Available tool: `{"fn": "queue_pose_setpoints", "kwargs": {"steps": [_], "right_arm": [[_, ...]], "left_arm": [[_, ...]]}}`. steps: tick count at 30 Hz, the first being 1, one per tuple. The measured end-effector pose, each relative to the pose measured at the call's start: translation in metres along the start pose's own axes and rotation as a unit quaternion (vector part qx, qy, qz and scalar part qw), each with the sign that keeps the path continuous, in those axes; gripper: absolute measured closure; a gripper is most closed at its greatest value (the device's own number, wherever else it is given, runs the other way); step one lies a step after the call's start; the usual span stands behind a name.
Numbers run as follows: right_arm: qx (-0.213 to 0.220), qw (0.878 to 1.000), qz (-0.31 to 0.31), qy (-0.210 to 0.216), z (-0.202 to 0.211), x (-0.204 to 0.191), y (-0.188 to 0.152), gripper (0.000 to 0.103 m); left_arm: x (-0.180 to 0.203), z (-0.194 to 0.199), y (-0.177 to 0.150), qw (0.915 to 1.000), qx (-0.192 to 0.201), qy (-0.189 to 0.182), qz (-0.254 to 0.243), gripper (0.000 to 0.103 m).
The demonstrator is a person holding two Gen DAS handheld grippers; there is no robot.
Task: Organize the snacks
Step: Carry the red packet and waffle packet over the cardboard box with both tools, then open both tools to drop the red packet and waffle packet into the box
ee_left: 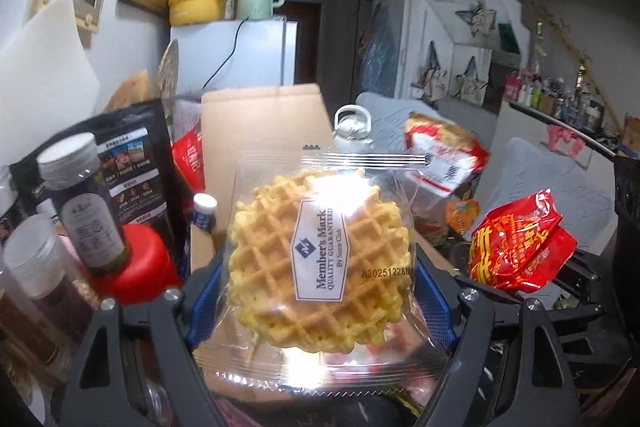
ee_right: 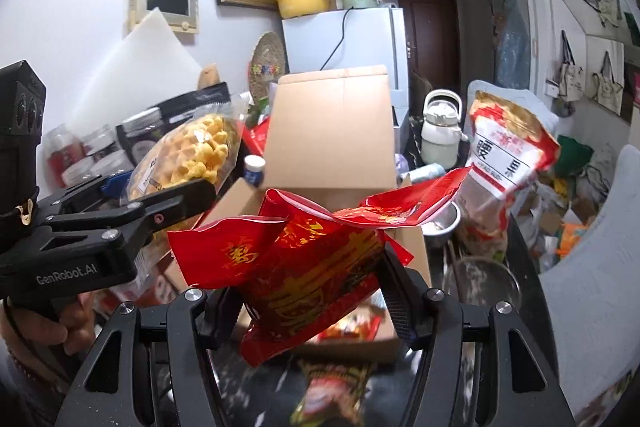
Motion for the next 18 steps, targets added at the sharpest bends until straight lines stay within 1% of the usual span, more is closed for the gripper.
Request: {"fn": "queue_pose_setpoints", "kwargs": {"steps": [2, 6, 8, 12, 18], "right_arm": [[-0.007, 1.000, 0.003, 0.000, -0.015, 0.001, 0.002, 0.042], [-0.020, 1.000, 0.013, 0.008, -0.042, 0.000, 0.004, 0.042], [-0.029, 0.999, 0.017, 0.009, -0.056, -0.001, 0.002, 0.042], [-0.051, 0.998, 0.024, 0.014, -0.083, -0.001, -0.005, 0.042], [-0.081, 0.996, 0.035, 0.016, -0.110, -0.004, -0.017, 0.042]], "left_arm": [[-0.006, -0.012, -0.001, 0.9999, -0.010, -0.003, 0.007, 0.021], [-0.020, -0.036, -0.007, 0.9995, -0.029, 0.009, 0.011, 0.021], [-0.026, -0.048, -0.012, 0.9990, -0.041, 0.008, 0.016, 0.021], [-0.040, -0.067, -0.024, 0.9973, -0.064, 0.019, 0.030, 0.021], [-0.052, -0.088, -0.042, 0.9936, -0.101, 0.035, 0.037, 0.021]]}}
Point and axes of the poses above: each gripper's, at about its wrist camera, not at the fingertips, and z roughly against the way its jaws point, x to its right, y to its top, the point moved 6 cm from there along -z, roughly the way its jaws point, and after that the axes turned 11 degrees about -y, right-handed, at the moved point
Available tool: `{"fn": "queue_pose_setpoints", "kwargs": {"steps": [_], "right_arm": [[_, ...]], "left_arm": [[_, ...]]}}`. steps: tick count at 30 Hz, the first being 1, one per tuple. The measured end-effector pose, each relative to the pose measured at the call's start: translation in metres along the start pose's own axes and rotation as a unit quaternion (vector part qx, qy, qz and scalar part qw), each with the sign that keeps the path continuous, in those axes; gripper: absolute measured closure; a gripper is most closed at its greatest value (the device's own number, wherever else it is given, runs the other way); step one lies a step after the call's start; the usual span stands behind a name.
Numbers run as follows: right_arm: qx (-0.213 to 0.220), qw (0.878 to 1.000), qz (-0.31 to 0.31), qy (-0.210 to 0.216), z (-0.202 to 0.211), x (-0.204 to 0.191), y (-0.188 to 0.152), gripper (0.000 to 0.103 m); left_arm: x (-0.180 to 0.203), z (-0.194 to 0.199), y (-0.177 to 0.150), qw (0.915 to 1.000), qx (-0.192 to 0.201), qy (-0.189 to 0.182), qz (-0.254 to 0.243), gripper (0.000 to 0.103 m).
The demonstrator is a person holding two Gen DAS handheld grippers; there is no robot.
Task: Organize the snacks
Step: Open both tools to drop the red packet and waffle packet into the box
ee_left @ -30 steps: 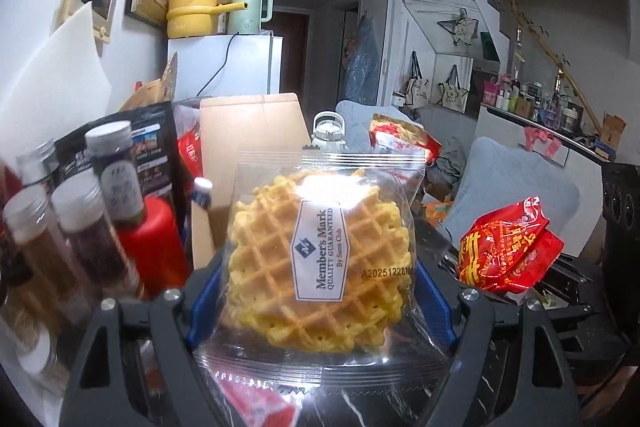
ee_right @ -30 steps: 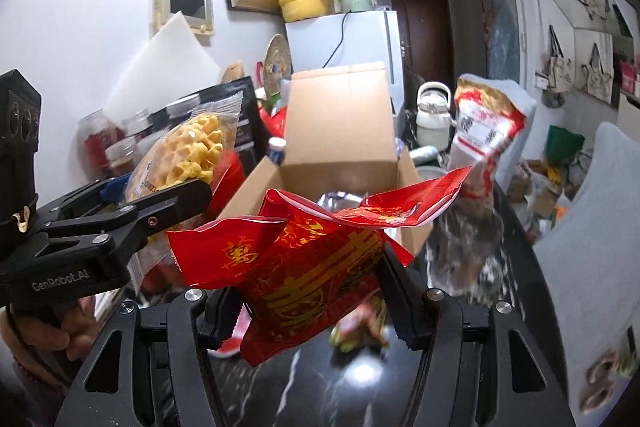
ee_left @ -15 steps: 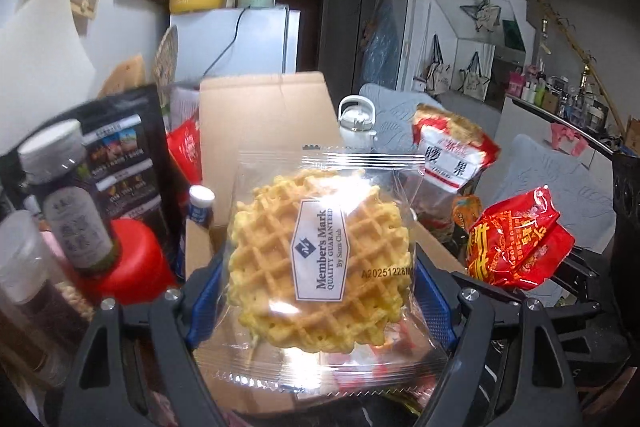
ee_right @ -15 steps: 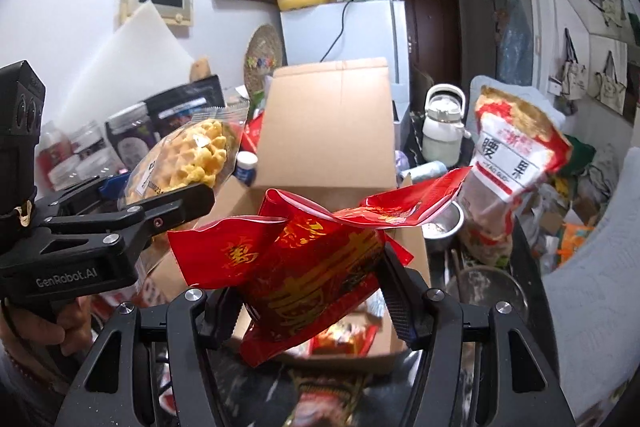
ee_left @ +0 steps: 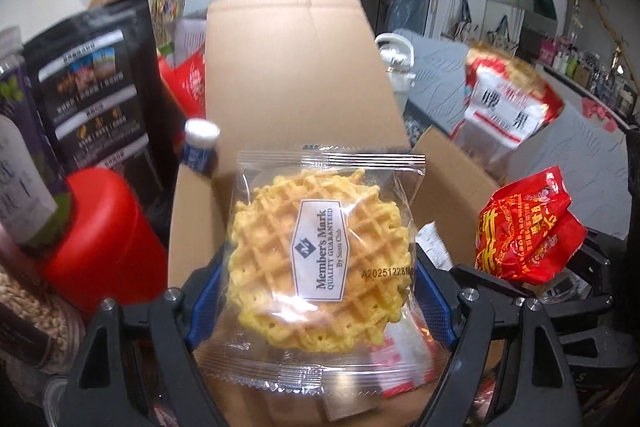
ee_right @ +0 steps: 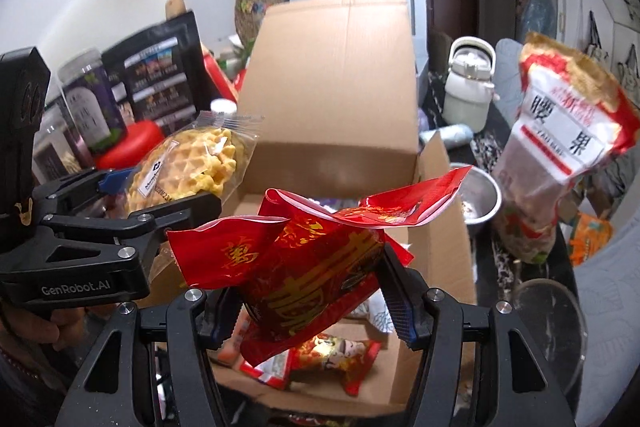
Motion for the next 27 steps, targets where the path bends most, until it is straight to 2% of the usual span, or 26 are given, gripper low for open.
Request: {"fn": "queue_pose_setpoints", "kwargs": {"steps": [4, 8, 11, 12, 14, 19, 21, 25, 27], "right_arm": [[-0.018, 1.000, 0.014, -0.008, -0.015, -0.003, -0.007, 0.041], [-0.039, 0.998, 0.030, -0.026, -0.026, -0.006, -0.016, 0.041], [-0.040, 0.998, 0.031, -0.037, -0.026, -0.004, -0.018, 0.037], [-0.042, 0.998, 0.034, -0.035, -0.027, -0.005, -0.018, 0.029], [-0.044, 0.998, 0.038, -0.033, -0.027, -0.009, -0.018, 0.019], [-0.047, 0.996, 0.055, -0.059, -0.023, -0.013, -0.018, 0.017], [-0.050, 0.996, 0.051, -0.061, -0.019, -0.011, -0.017, 0.016], [-0.046, 0.996, 0.045, -0.068, -0.007, -0.007, -0.017, 0.016], [-0.041, 0.996, 0.043, -0.073, 0.000, -0.006, -0.015, 0.016]], "left_arm": [[-0.005, -0.011, -0.006, 0.9997, -0.019, 0.011, 0.006, 0.021], [-0.009, -0.021, -0.014, 0.9983, -0.044, 0.037, 0.006, 0.021], [-0.014, -0.026, -0.019, 0.9966, -0.063, 0.052, 0.012, 0.020], [-0.014, -0.027, -0.020, 0.9962, -0.065, 0.056, 0.012, 0.020], [-0.013, -0.026, -0.019, 0.9959, -0.066, 0.061, 0.010, 0.020], [-0.012, -0.026, -0.020, 0.9934, -0.079, 0.082, 0.012, 0.019], [-0.012, -0.025, -0.020, 0.9932, -0.084, 0.080, 0.013, 0.019], [-0.009, -0.015, -0.017, 0.9930, -0.076, 0.090, 0.010, 0.017], [-0.006, -0.007, -0.014, 0.9941, -0.066, 0.086, 0.010, 0.013]]}}
Point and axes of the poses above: each gripper's, at about its wrist camera, not at the fingertips, and z roughly against the way its jaws point, x to its right, y to its top, the point moved 6 cm from there along -z, roughly the way its jaws point, and after that the axes turned 11 degrees about -y, right-handed, at the moved point
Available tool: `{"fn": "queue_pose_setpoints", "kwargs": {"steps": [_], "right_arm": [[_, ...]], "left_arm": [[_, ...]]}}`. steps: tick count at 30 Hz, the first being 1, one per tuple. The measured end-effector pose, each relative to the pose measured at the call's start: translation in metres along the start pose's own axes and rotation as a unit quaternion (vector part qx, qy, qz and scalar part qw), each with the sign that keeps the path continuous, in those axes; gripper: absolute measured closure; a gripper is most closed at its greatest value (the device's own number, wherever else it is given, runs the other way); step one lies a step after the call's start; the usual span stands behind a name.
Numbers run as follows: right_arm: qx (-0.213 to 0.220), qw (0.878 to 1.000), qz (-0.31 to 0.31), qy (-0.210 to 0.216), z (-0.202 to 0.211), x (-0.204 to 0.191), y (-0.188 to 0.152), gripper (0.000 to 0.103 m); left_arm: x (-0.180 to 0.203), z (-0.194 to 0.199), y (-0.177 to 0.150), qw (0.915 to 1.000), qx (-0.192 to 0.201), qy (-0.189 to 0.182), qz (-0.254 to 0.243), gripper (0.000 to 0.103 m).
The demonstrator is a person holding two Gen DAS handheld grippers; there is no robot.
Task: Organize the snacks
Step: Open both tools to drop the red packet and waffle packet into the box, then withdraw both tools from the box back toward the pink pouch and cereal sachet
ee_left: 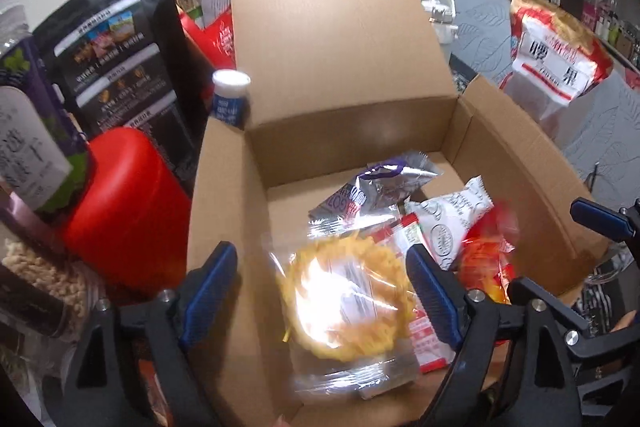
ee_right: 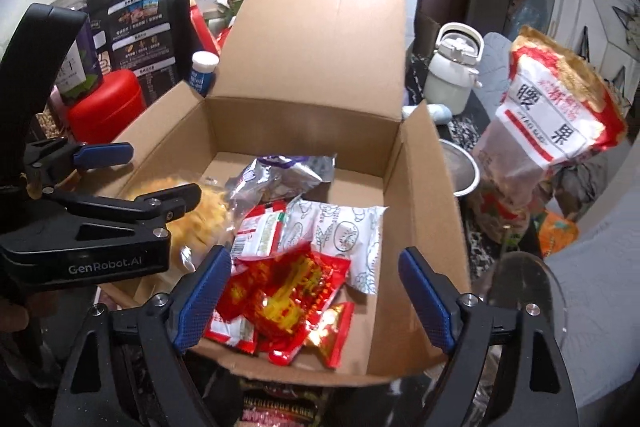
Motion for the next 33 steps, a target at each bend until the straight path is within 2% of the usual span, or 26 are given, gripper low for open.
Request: {"fn": "queue_pose_setpoints", "kwargs": {"steps": [2, 8, 19, 26, 33], "right_arm": [[0.006, 1.000, -0.001, -0.004, 0.008, 0.002, 0.001, 0.016], [0.026, 1.000, -0.006, -0.013, 0.035, 0.006, 0.006, 0.017], [0.082, 0.996, -0.020, -0.023, 0.109, 0.010, 0.011, 0.017], [0.116, 0.993, -0.024, -0.020, 0.158, 0.004, 0.006, 0.017], [0.138, 0.990, -0.026, -0.011, 0.198, -0.007, -0.013, 0.015]], "left_arm": [[0.001, 0.009, 0.001, 1.0000, 0.007, 0.000, -0.002, 0.010], [0.008, 0.041, 0.002, 0.9994, 0.032, -0.009, -0.011, 0.010], [0.018, 0.125, 0.002, 0.9951, 0.096, -0.015, -0.021, 0.010], [0.021, 0.180, -0.013, 0.9906, 0.135, -0.005, -0.023, 0.010], [0.019, 0.221, -0.038, 0.9878, 0.154, 0.004, -0.021, 0.010]]}}
Point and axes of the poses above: each gripper's, at about its wrist camera, not at the fingertips, and z roughly against the way its jaws point, x to its right, y to its top, the point moved 6 cm from there along -z, roughly the way its jaws point, and after that the axes turned 11 degrees about -y, right-handed, at the moved point
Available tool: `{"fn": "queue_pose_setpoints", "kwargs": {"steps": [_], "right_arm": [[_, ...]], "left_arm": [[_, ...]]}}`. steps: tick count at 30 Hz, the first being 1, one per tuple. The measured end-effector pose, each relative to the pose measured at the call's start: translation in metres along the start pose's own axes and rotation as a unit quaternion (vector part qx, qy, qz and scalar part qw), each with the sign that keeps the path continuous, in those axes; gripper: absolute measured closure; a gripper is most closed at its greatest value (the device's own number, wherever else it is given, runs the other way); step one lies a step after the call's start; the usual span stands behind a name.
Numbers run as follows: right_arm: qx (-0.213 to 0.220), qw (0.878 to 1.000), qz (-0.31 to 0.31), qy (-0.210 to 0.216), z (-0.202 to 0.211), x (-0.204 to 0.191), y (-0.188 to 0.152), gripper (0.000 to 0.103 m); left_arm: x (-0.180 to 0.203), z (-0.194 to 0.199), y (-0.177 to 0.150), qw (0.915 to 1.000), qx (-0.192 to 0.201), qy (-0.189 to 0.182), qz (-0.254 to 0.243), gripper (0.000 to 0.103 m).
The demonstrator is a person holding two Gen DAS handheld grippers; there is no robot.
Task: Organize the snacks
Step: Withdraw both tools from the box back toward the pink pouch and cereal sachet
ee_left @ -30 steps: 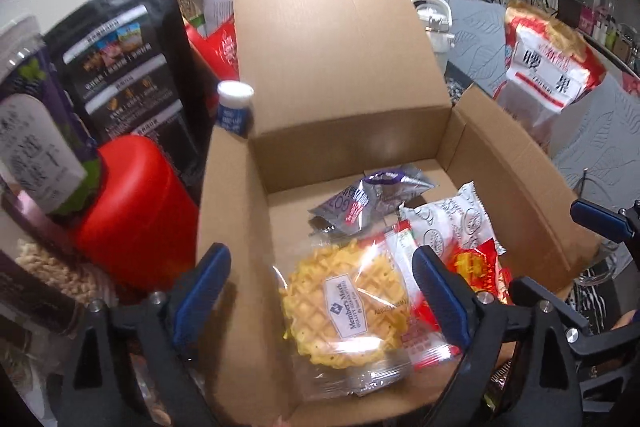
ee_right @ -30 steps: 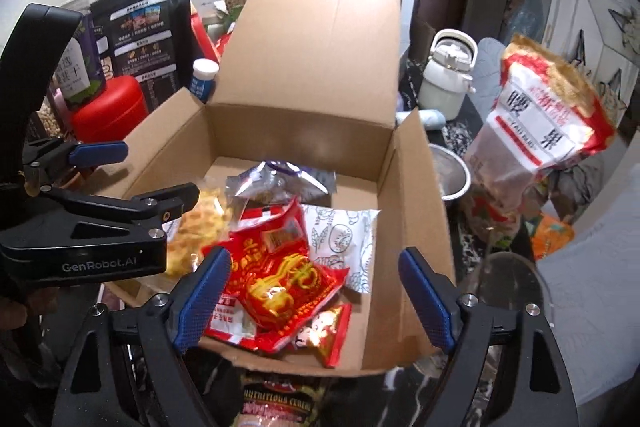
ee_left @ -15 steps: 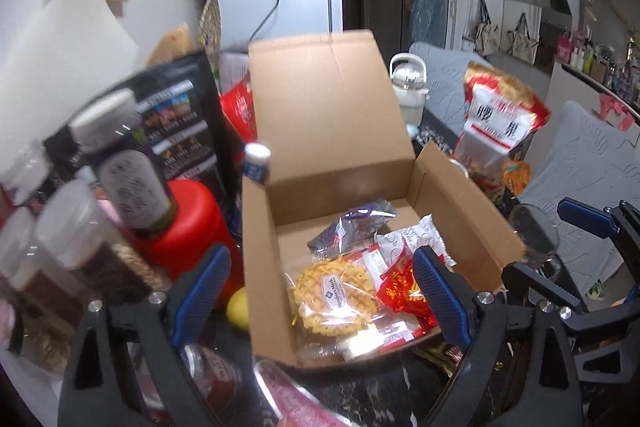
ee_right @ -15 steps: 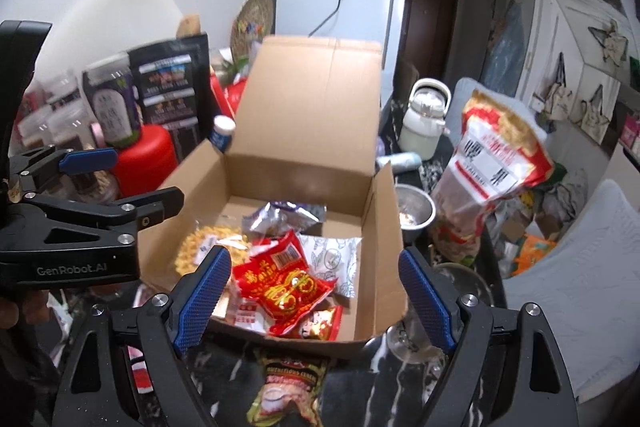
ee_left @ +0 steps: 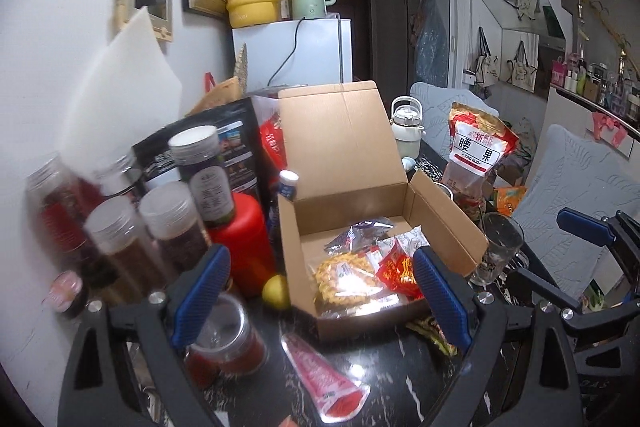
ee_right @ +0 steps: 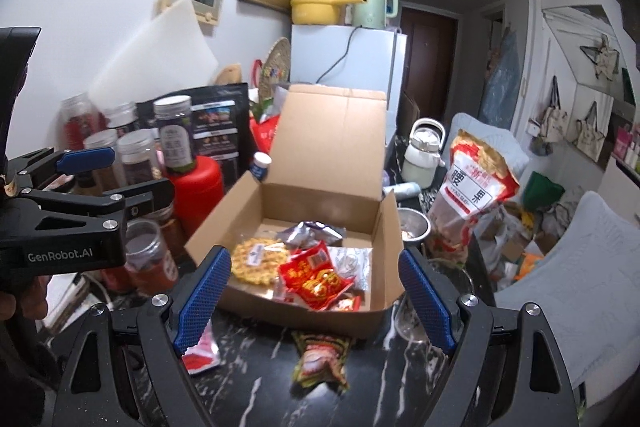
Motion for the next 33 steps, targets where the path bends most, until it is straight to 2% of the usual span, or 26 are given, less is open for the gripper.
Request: {"fn": "queue_pose_setpoints", "kwargs": {"steps": [10, 13, 17, 19, 25, 30, 33], "right_arm": [[0.001, 1.000, 0.005, 0.016, 0.035, -0.029, -0.028, 0.014], [-0.005, 1.000, 0.007, 0.023, 0.040, -0.041, -0.039, 0.014], [-0.014, 0.999, 0.008, 0.030, 0.041, -0.054, -0.055, 0.014], [-0.018, 0.999, 0.009, 0.034, 0.041, -0.063, -0.064, 0.014], [-0.049, 0.997, 0.006, 0.065, 0.030, -0.088, -0.087, 0.014], [-0.080, 0.993, 0.006, 0.082, 0.006, -0.111, -0.108, 0.014], [-0.098, 0.991, 0.000, 0.094, -0.011, -0.121, -0.119, 0.014]], "left_arm": [[-0.007, 0.032, -0.045, 1.0000, -0.007, 0.001, 0.007, 0.010], [-0.014, 0.038, -0.061, 0.9997, -0.013, 0.001, 0.019, 0.010], [-0.024, 0.044, -0.080, 0.9994, -0.019, 0.020, 0.021, 0.010], [-0.027, 0.044, -0.092, 0.9992, -0.028, 0.014, 0.025, 0.010], [-0.043, 0.039, -0.122, 0.9975, -0.051, 0.008, 0.049, 0.010], [-0.064, 0.030, -0.145, 0.9954, -0.065, 0.026, 0.066, 0.010], [-0.078, 0.022, -0.153, 0.9936, -0.073, 0.023, 0.083, 0.010]]}}
Point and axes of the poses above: each gripper's, at about its wrist camera, not at the fingertips, and z roughly against the way its jaws point, x to its right, y to its top, the point moved 6 cm from there along -z, roughly the way its jaws point, and after that the axes turned 11 degrees about -y, right-handed, at the moved point
